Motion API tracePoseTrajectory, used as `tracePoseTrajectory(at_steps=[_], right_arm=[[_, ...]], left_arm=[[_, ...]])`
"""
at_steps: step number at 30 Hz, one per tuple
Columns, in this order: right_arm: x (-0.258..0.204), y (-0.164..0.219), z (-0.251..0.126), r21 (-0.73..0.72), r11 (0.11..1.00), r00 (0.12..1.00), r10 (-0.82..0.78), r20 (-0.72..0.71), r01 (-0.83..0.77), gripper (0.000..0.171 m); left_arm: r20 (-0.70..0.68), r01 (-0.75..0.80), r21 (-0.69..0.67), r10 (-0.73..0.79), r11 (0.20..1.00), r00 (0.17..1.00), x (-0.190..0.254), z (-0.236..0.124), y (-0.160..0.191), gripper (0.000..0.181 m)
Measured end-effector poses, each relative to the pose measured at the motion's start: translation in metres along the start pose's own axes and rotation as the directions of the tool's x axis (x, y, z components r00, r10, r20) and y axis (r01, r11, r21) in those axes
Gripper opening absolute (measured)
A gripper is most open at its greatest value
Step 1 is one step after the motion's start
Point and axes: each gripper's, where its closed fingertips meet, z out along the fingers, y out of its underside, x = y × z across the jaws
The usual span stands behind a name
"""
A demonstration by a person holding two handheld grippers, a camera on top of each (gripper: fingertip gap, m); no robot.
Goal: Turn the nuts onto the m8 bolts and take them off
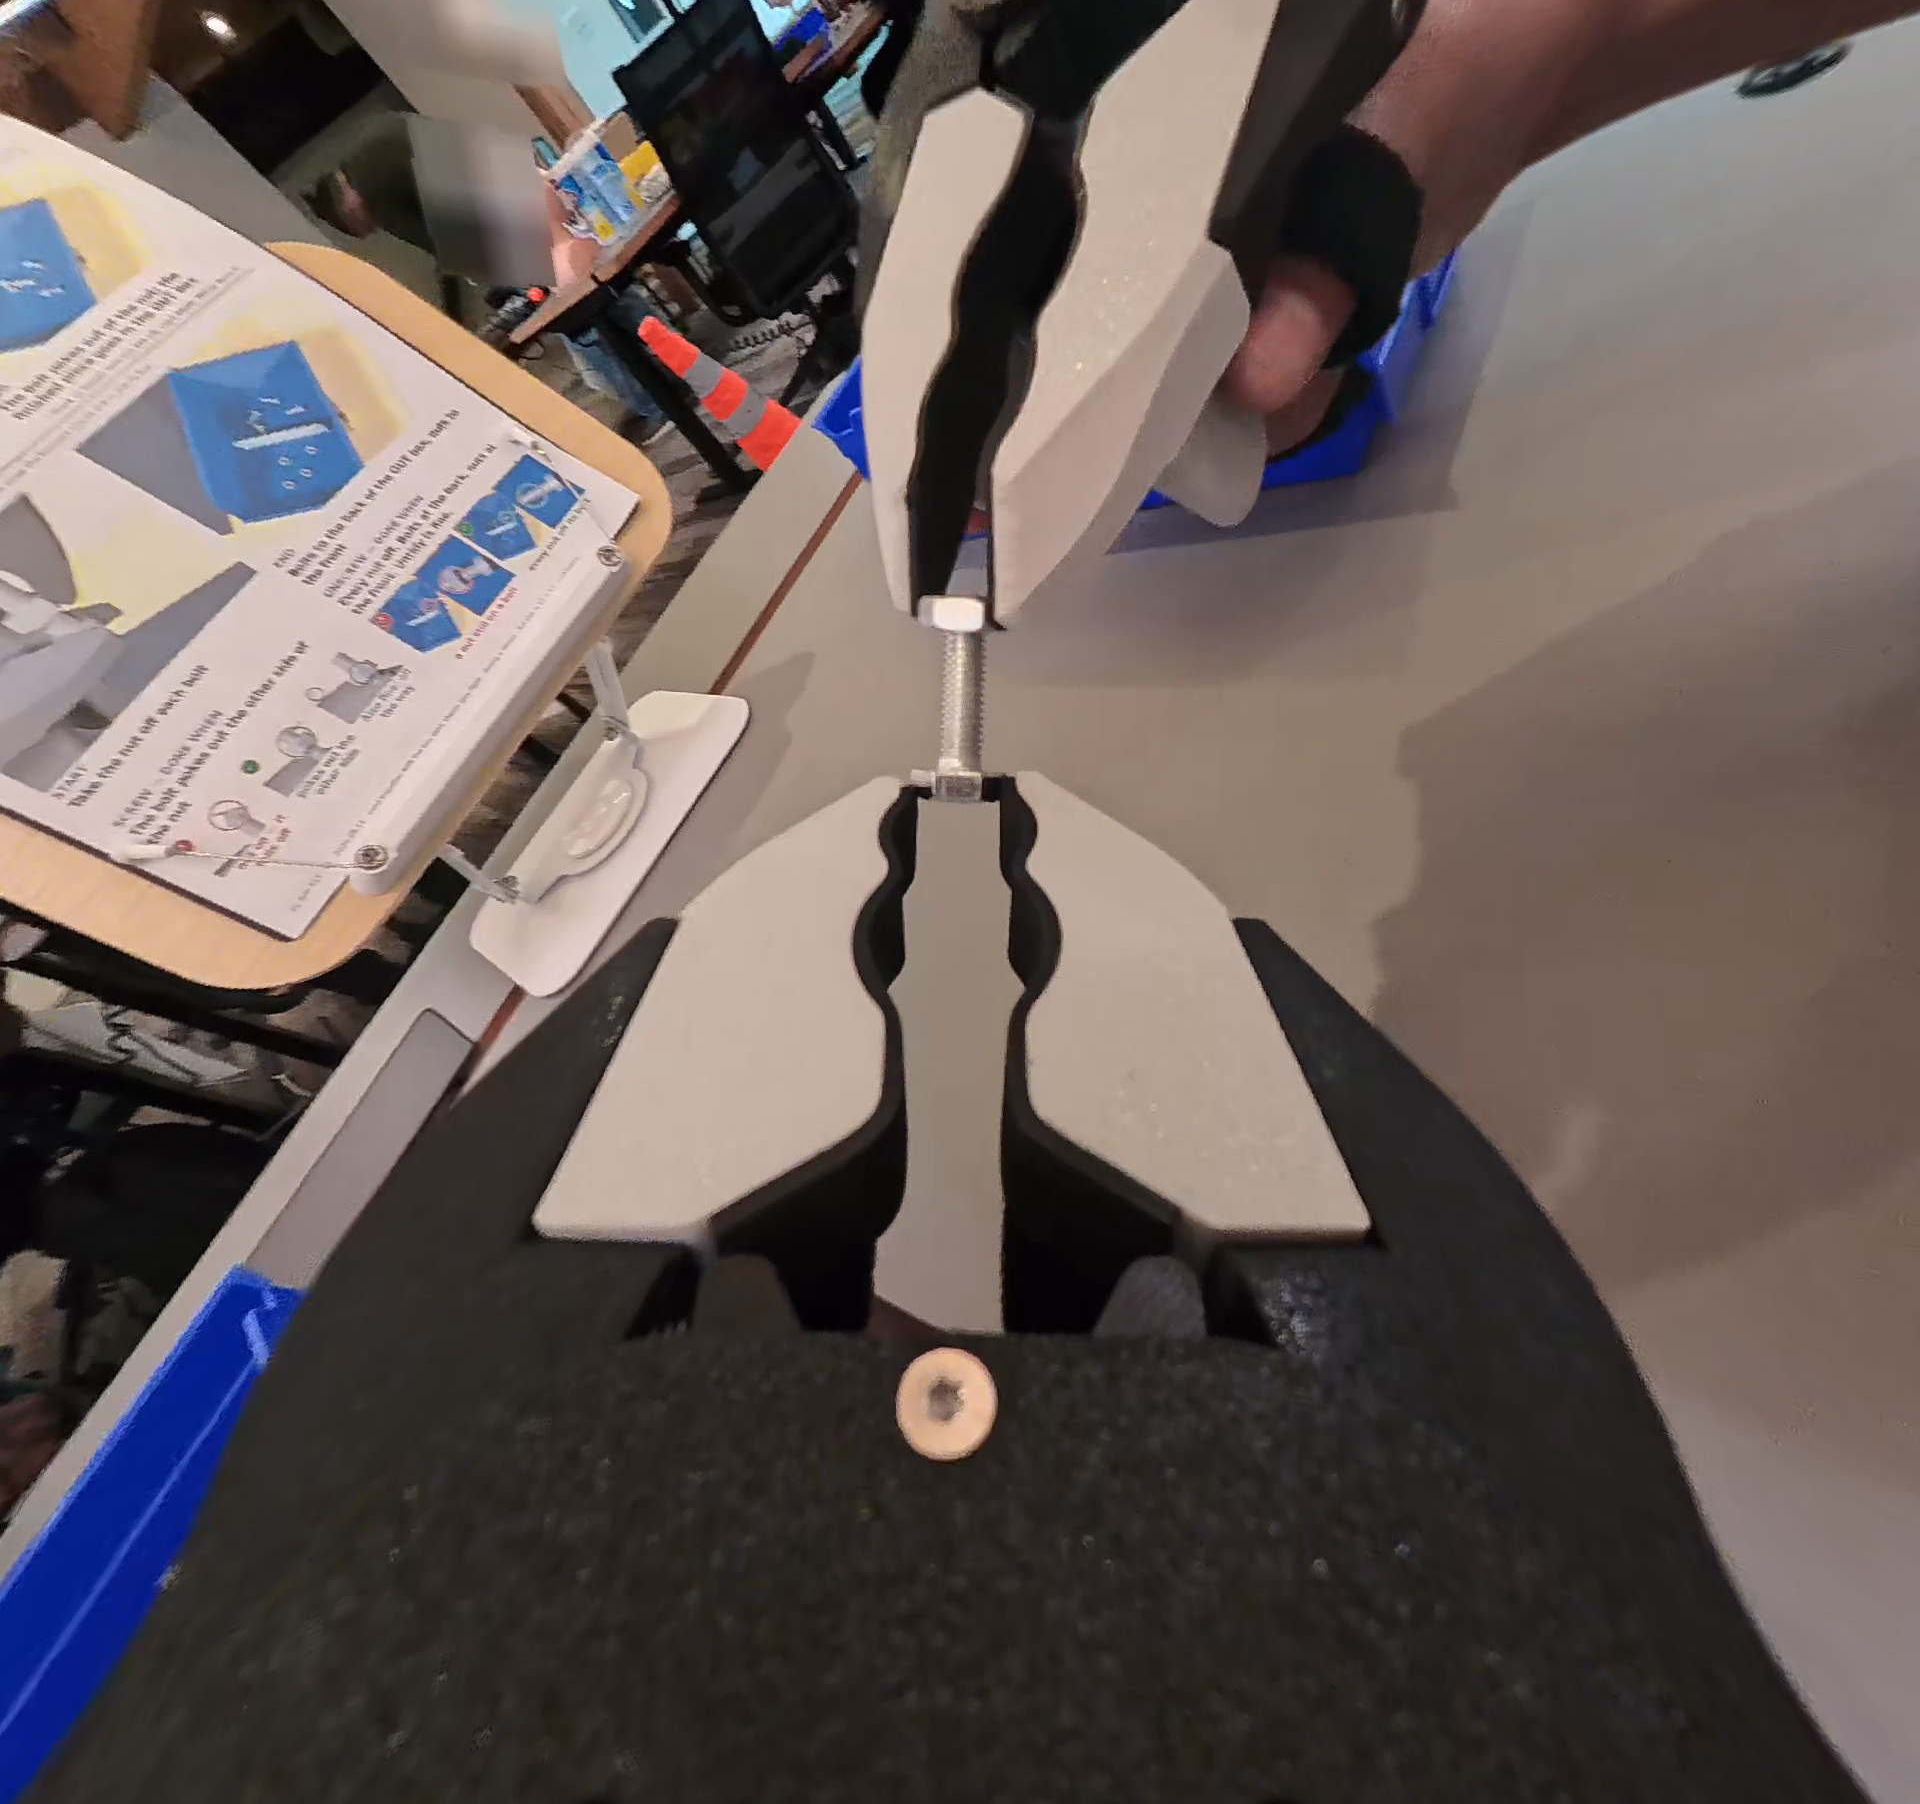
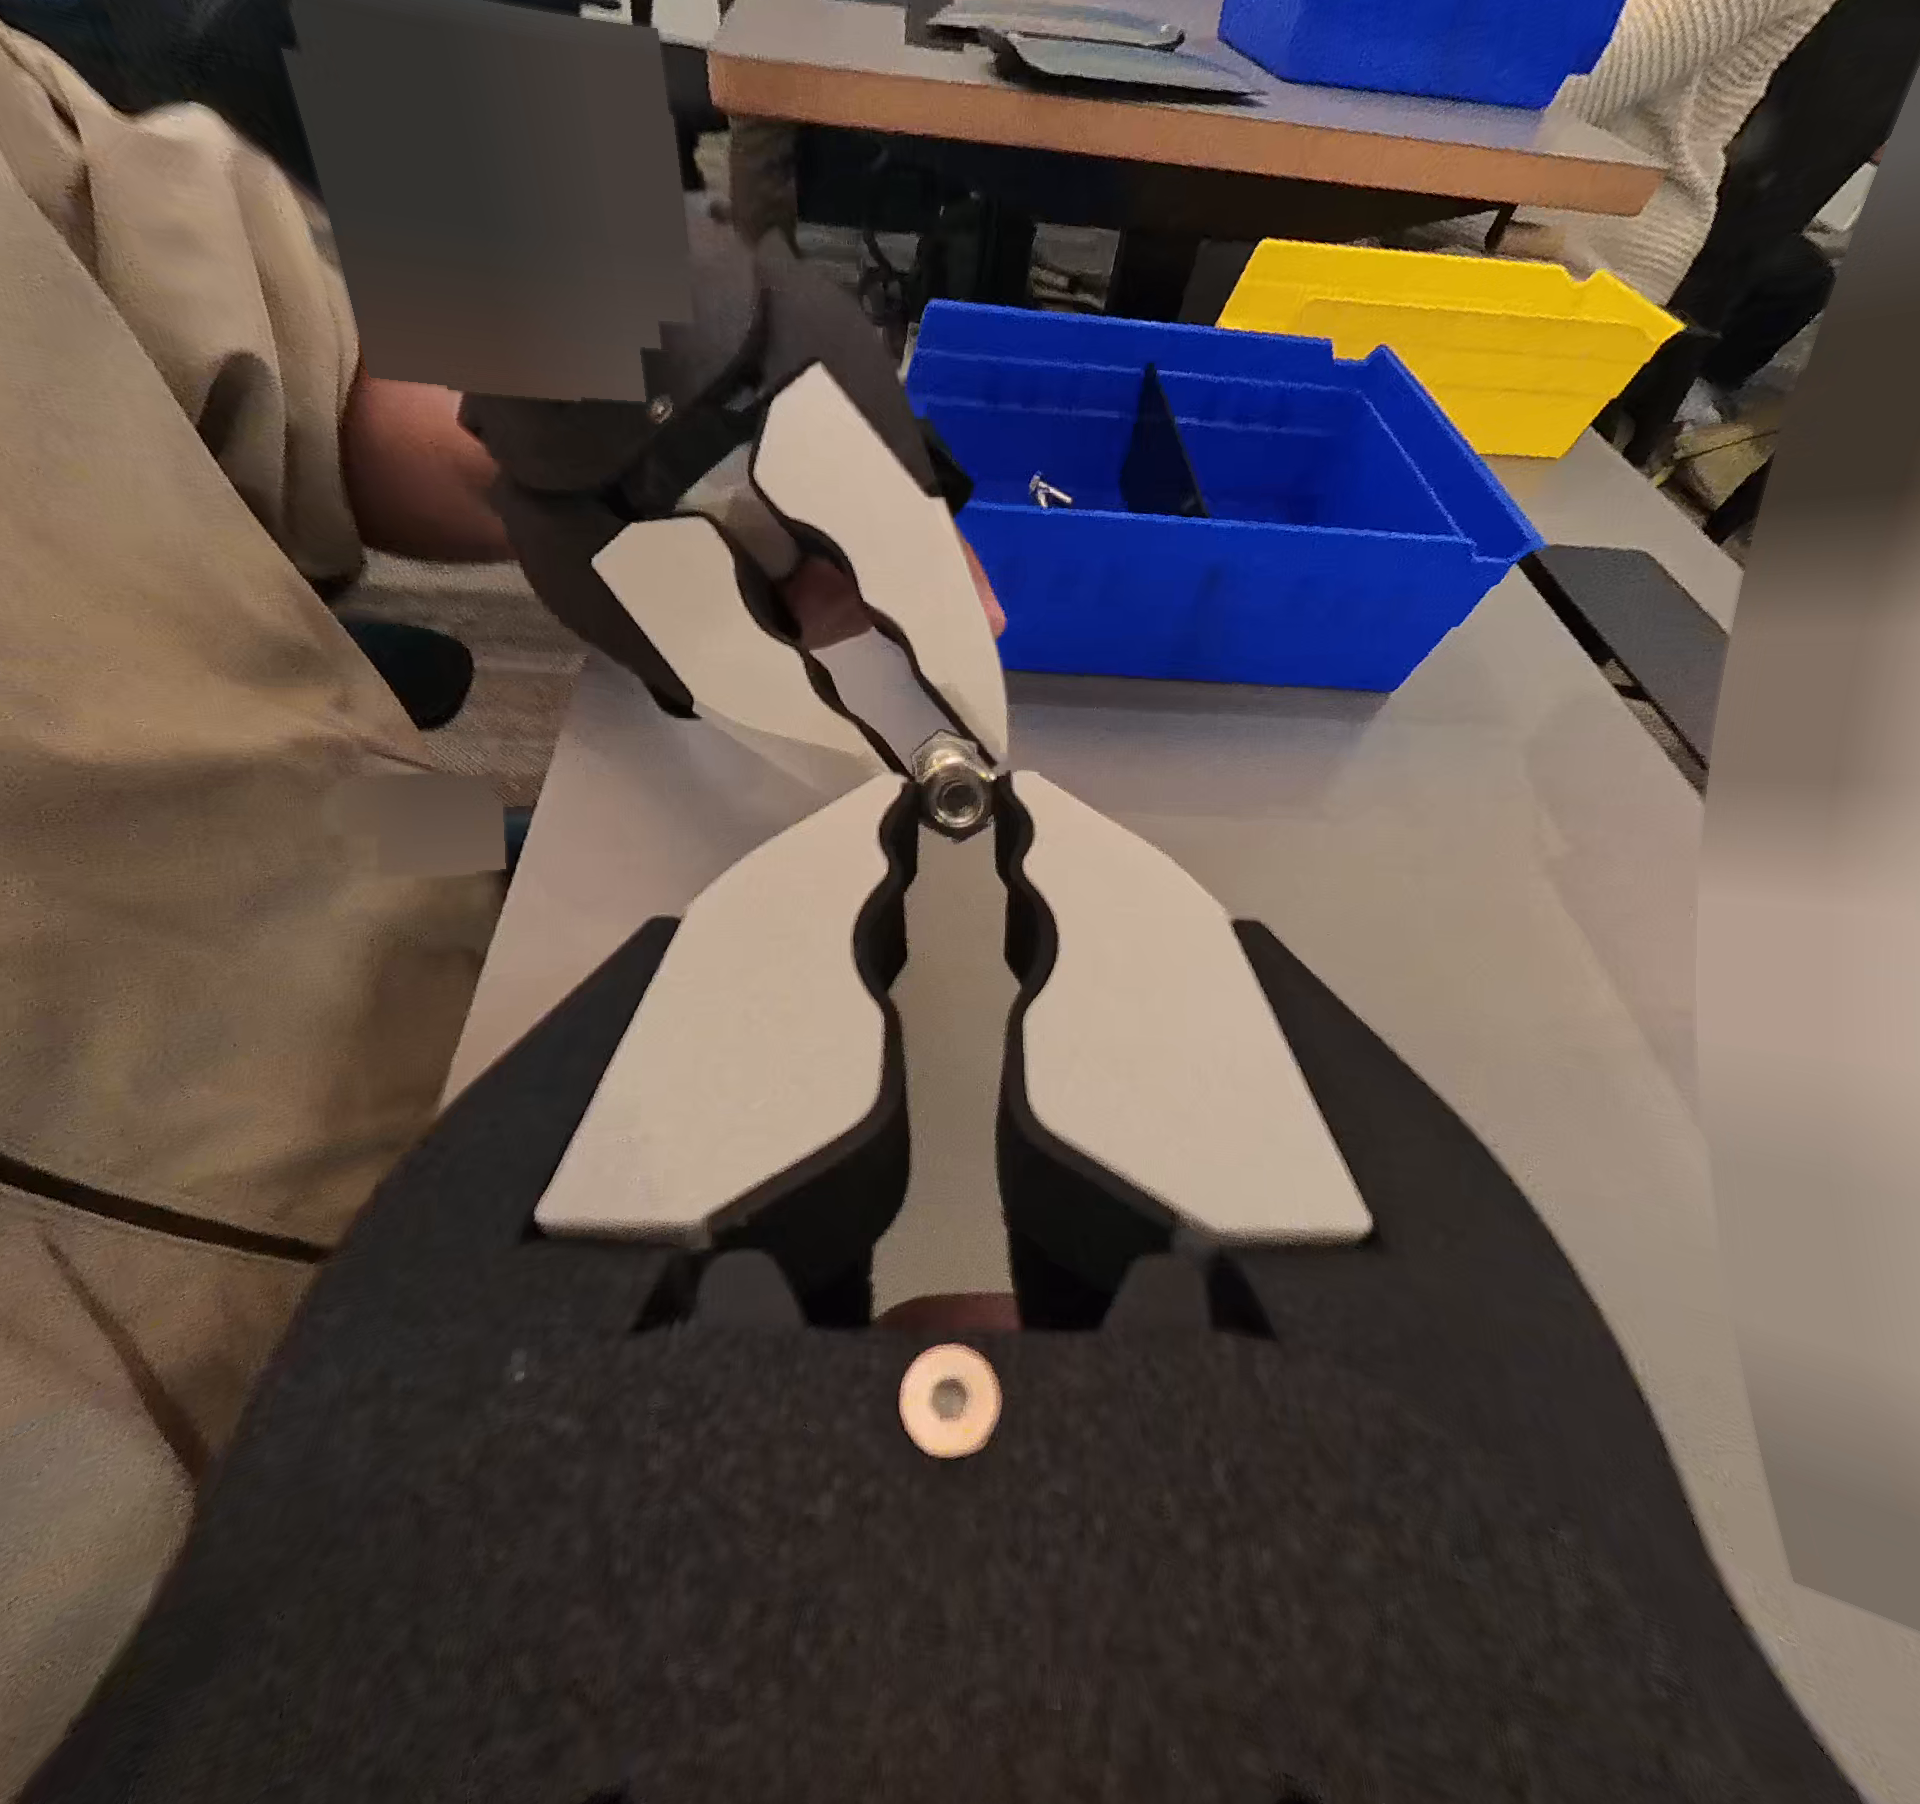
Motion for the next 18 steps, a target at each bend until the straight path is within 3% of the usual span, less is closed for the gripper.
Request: tracePoseTrajectory(at_steps=[5, 18], right_arm=[[-0.0029, 0.0012, -0.0003, 0.115, 0.978, 0.983, 0.170, 0.066, -0.177, 0.014], [0.0007, 0.0102, -0.0010, 0.274, 0.883, 0.919, 0.395, 0.006, -0.382, 0.014]], left_arm=[[0.121, -0.116, -0.007, 0.116, 0.993, 0.986, -0.0004, 0.0016, -0.0006, 0.015], [0.244, -0.131, -0.028, 0.134, 0.991, 0.960, 0.0044, 0.0029, 0.0001, 0.015]])
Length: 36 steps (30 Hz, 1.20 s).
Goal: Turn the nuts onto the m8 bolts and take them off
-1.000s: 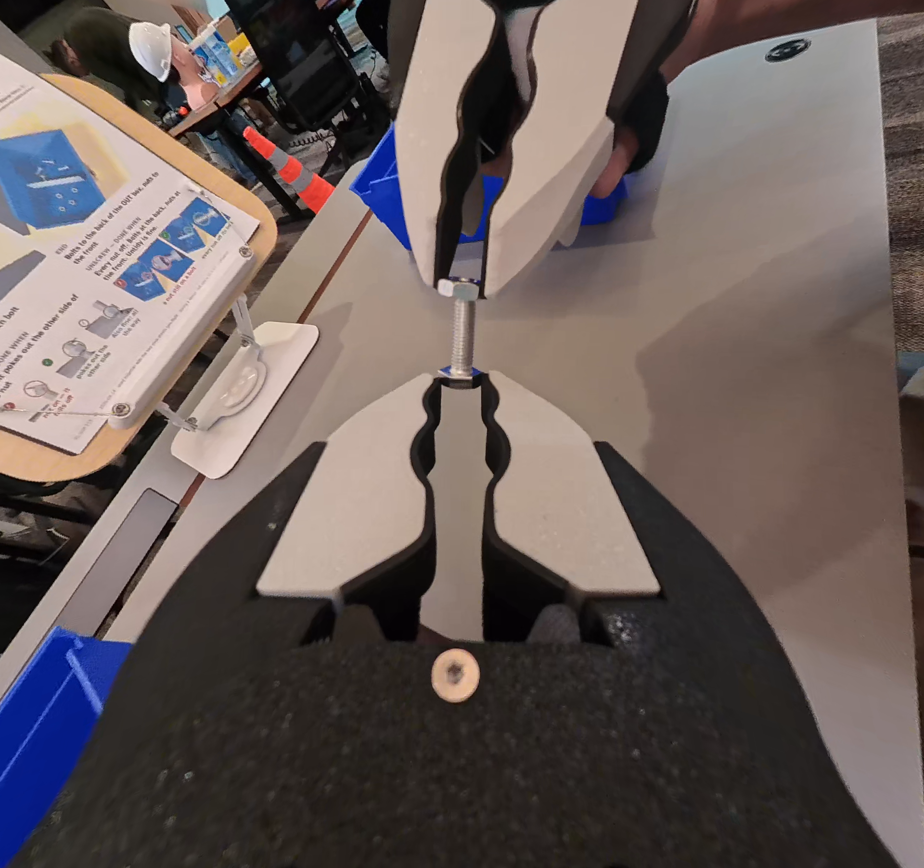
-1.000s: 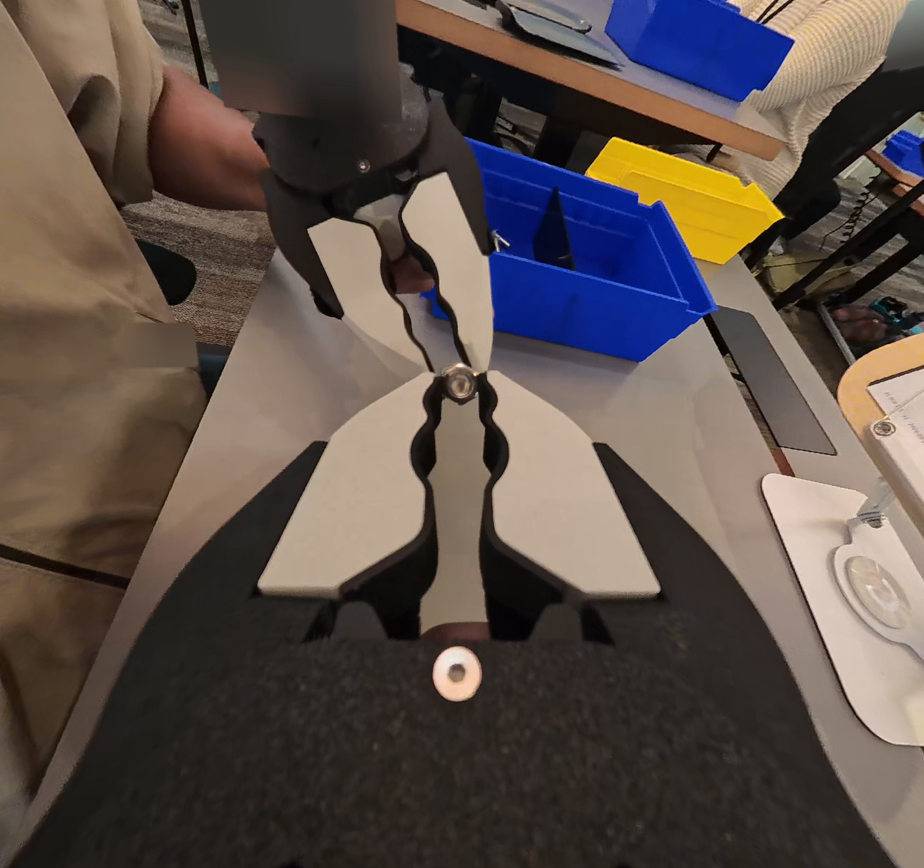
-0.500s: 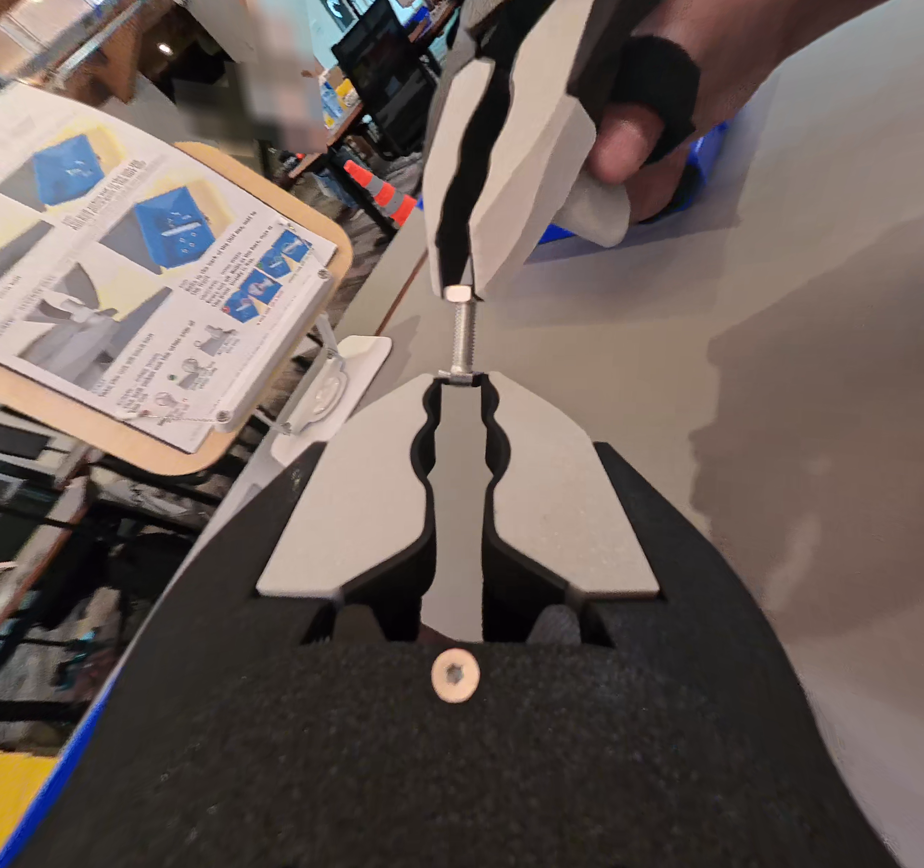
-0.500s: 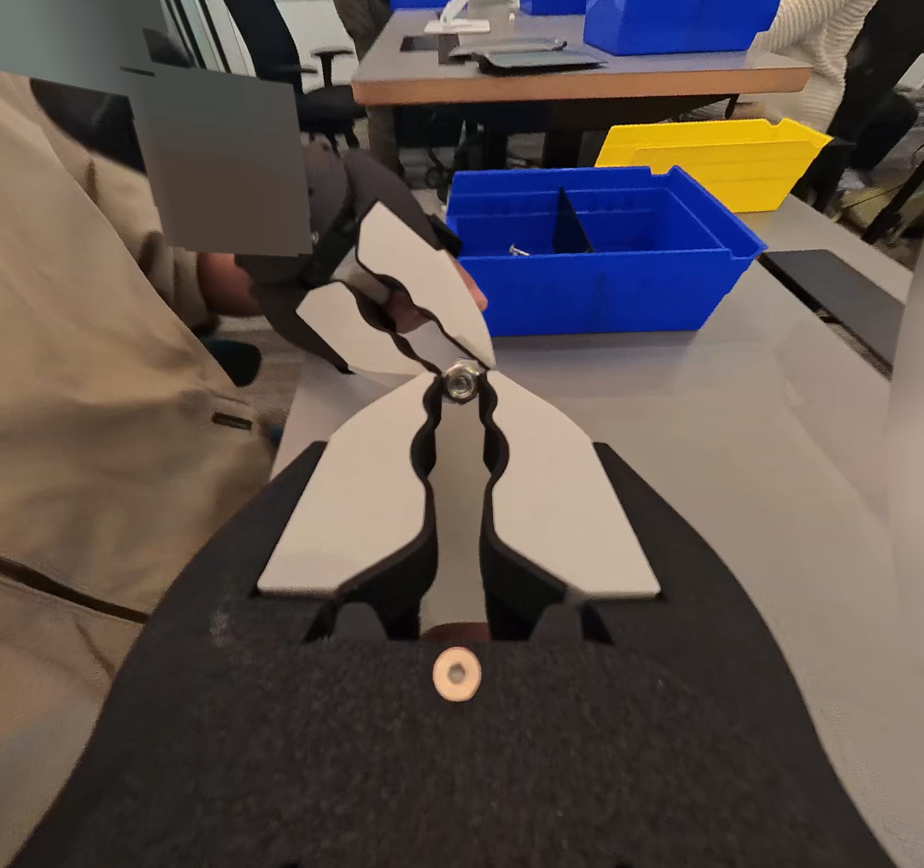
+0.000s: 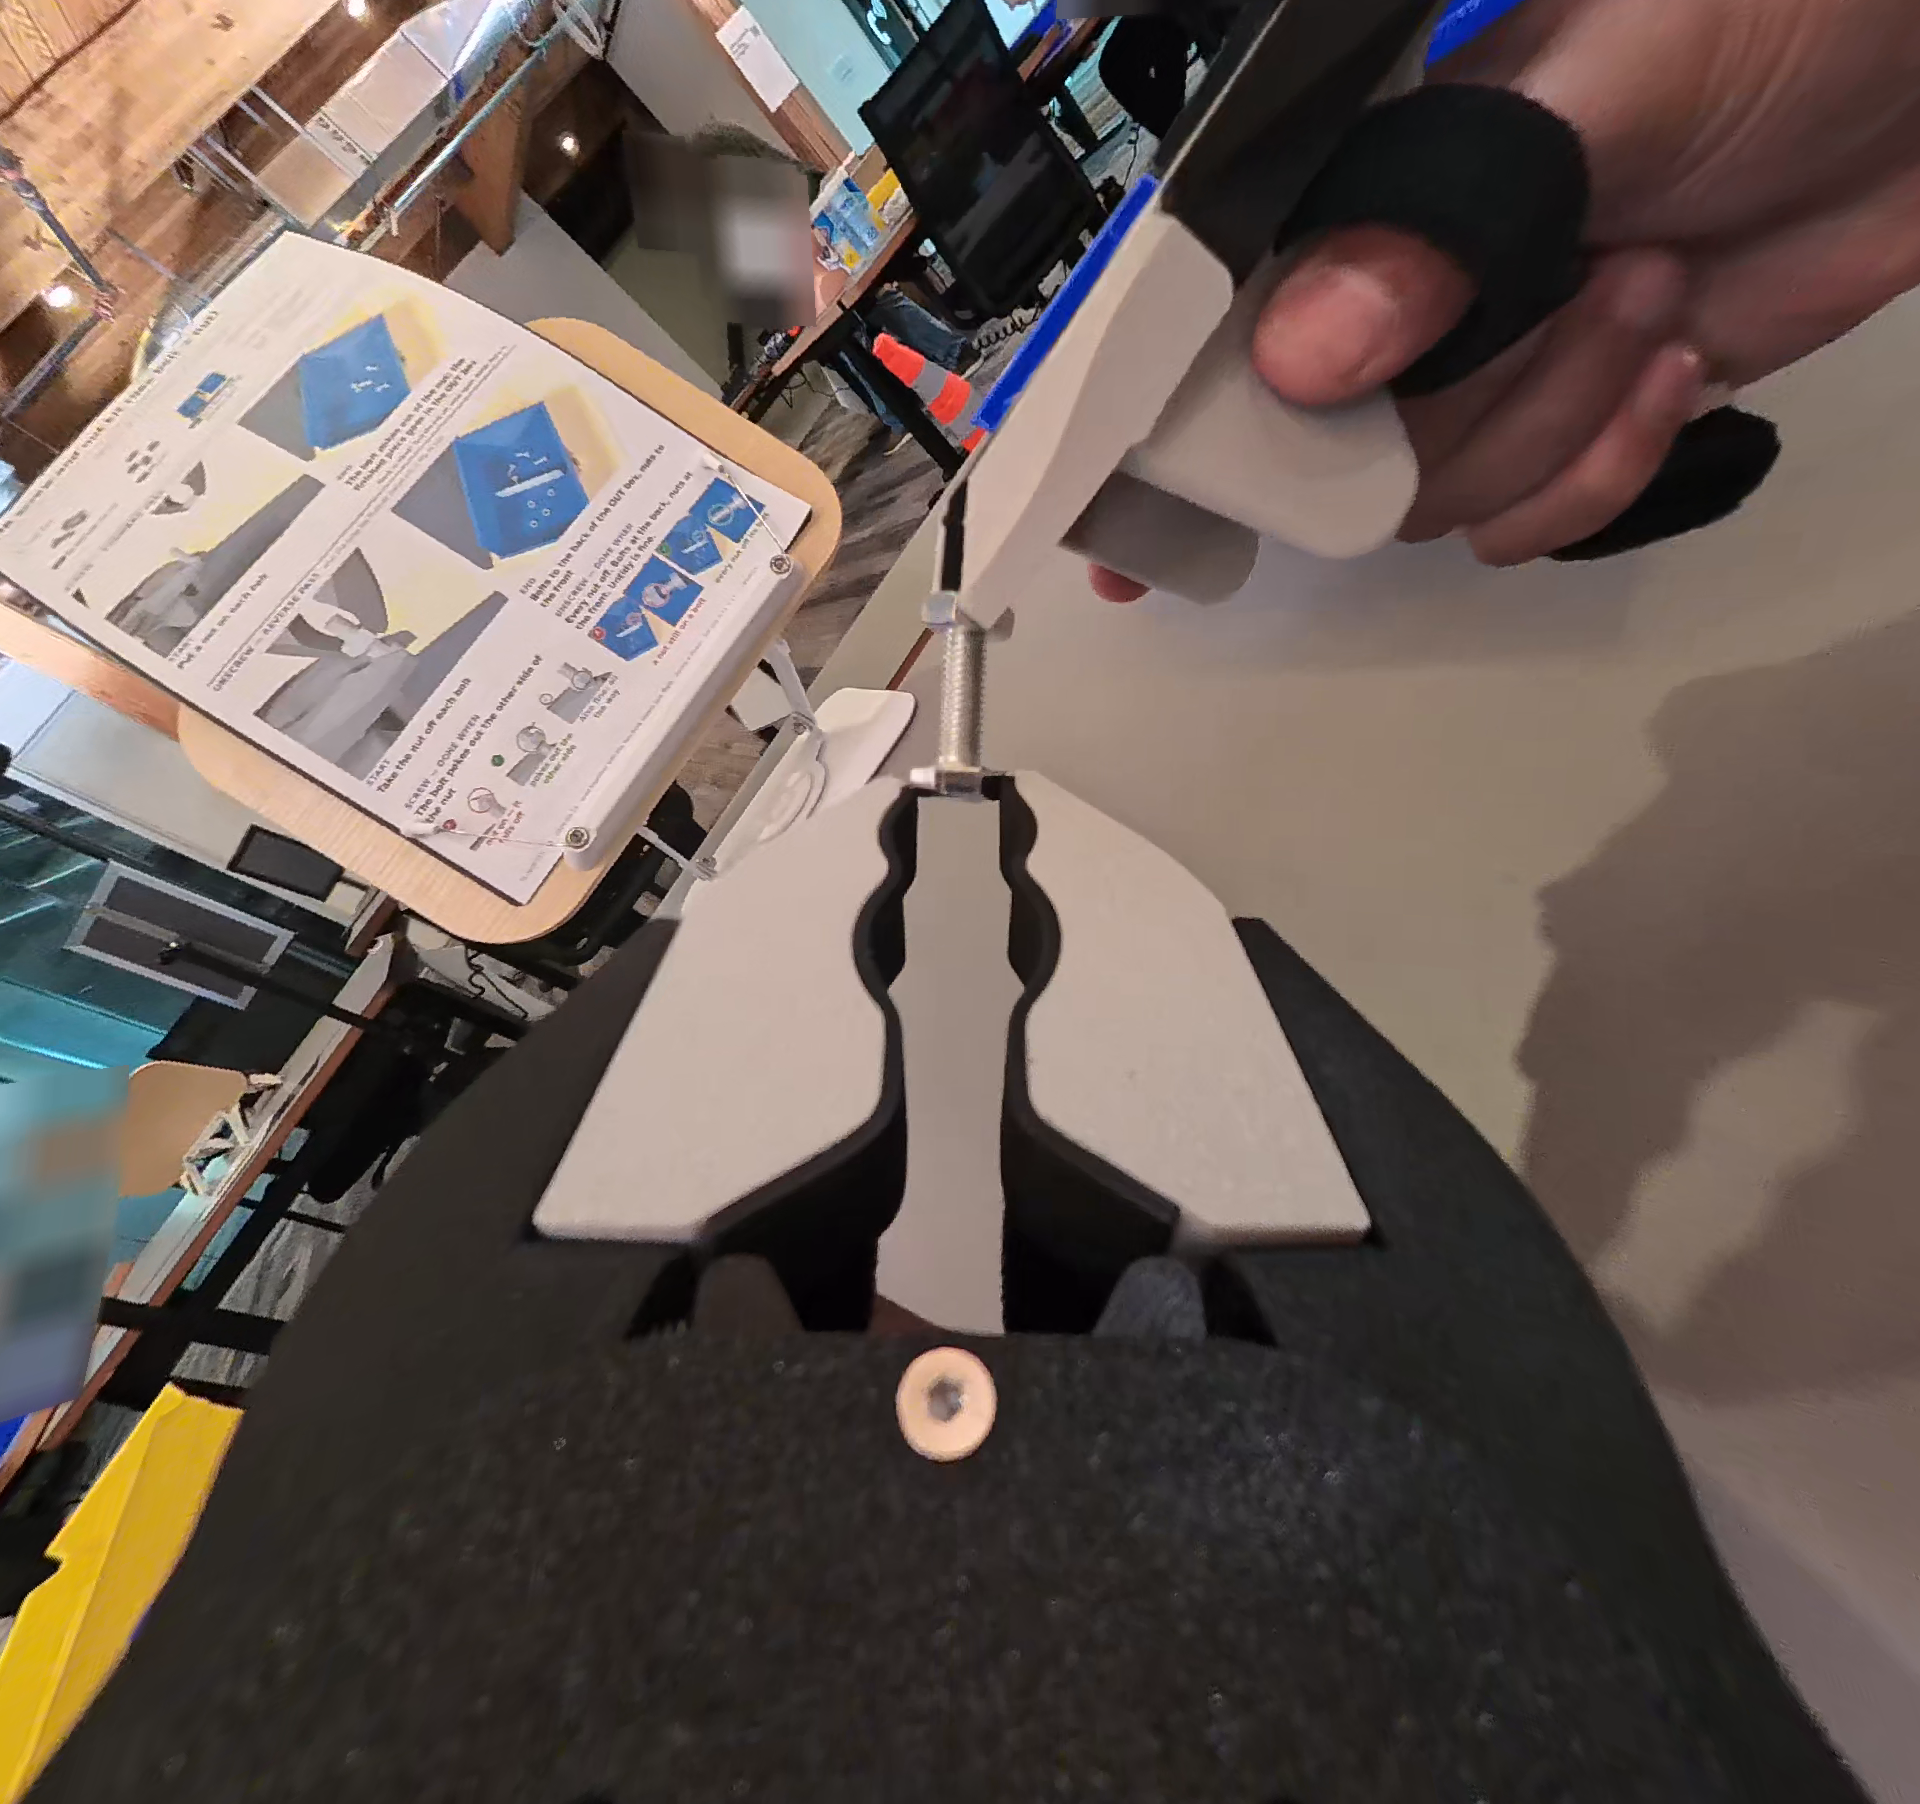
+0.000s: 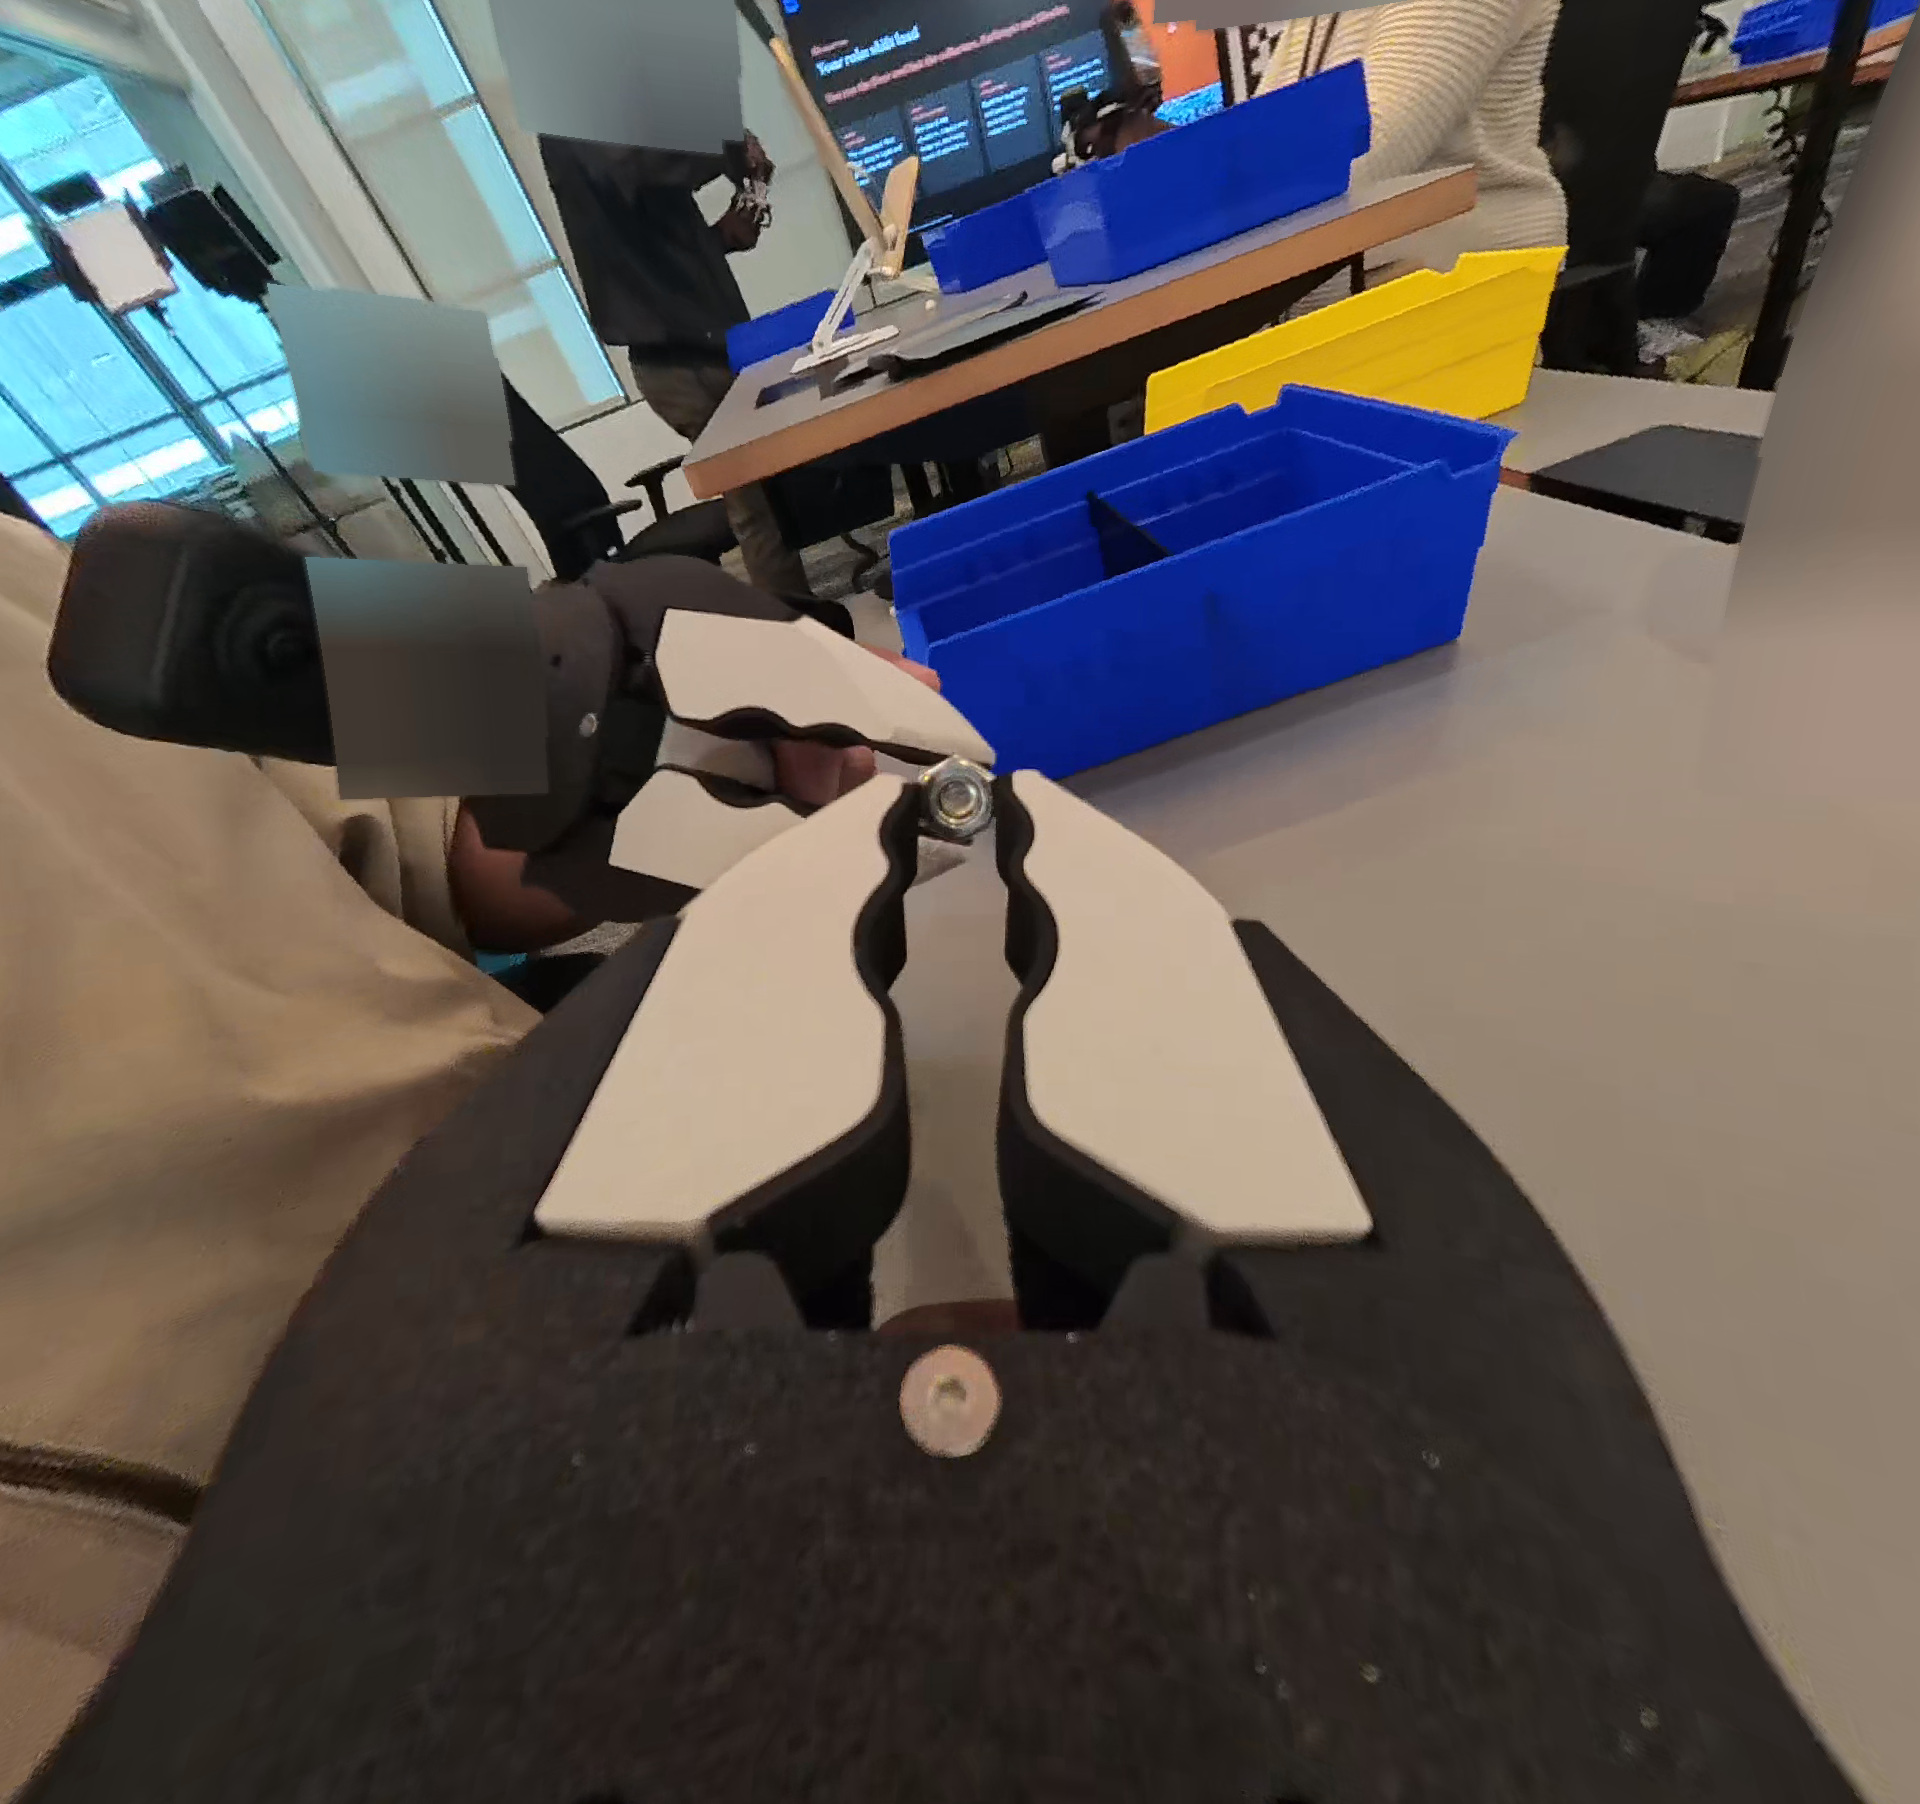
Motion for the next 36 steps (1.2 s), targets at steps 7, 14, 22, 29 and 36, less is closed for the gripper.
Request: tracePoseTrajectory(at_steps=[7, 14, 22, 29, 36], right_arm=[[-0.003, 0.007, -0.002, -0.063, 0.996, 0.998, -0.064, -0.017, 0.063, 0.014], [-0.007, 0.006, 0.000, -0.141, 0.976, 0.986, -0.166, 0.003, 0.165, 0.019], [0.000, 0.002, -0.013, -0.231, 0.921, 0.945, -0.327, -0.016, 0.314, 0.027], [0.024, 0.061, -0.080, -0.600, 0.753, 0.876, -0.451, -0.171, 0.270, 0.043], [0.019, 0.148, -0.113, -0.633, 0.774, 0.801, -0.371, -0.471, -0.014, 0.050]], left_arm=[[-0.090, 0.059, 0.006, -0.059, 0.998, 0.994, 0.006, -0.002, 0.003, 0.015], [-0.162, 0.103, 0.035, -0.096, 0.994, 0.982, 0.007, -0.002, -0.004, 0.015], [-0.206, 0.200, 0.030, -0.190, 0.979, 0.960, 0.008, -0.002, 0.002, 0.015], [-0.209, 0.230, -0.070, -0.240, 0.971, 0.948, 0.010, -0.003, 0.035, 0.015], [-0.206, 0.334, -0.063, -0.340, 0.941, 0.918, 0.002, -0.007, 0.037, 0.015]])
